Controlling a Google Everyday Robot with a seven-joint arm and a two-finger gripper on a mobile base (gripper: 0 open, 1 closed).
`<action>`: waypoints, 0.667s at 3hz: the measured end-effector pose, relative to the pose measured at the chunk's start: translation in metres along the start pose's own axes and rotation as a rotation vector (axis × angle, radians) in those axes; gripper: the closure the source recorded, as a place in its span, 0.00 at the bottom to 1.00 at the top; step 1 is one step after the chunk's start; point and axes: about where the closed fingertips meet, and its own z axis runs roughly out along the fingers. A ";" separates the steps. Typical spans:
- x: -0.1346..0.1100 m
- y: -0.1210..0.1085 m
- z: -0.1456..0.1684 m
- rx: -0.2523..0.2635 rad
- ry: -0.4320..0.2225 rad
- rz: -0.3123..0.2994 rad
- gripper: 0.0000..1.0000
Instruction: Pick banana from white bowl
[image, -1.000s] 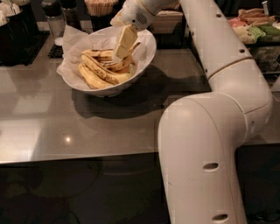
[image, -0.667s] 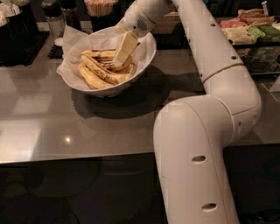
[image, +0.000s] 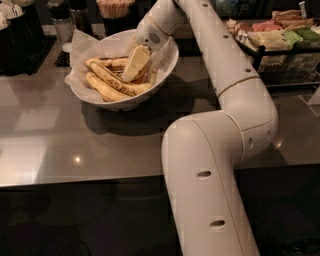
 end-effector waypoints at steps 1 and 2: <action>0.000 0.000 0.001 0.000 0.002 0.000 0.41; 0.000 0.000 0.001 0.000 0.002 0.000 0.65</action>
Offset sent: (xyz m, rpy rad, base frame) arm 0.0002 0.0004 -0.0005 -0.0019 0.0004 -0.0002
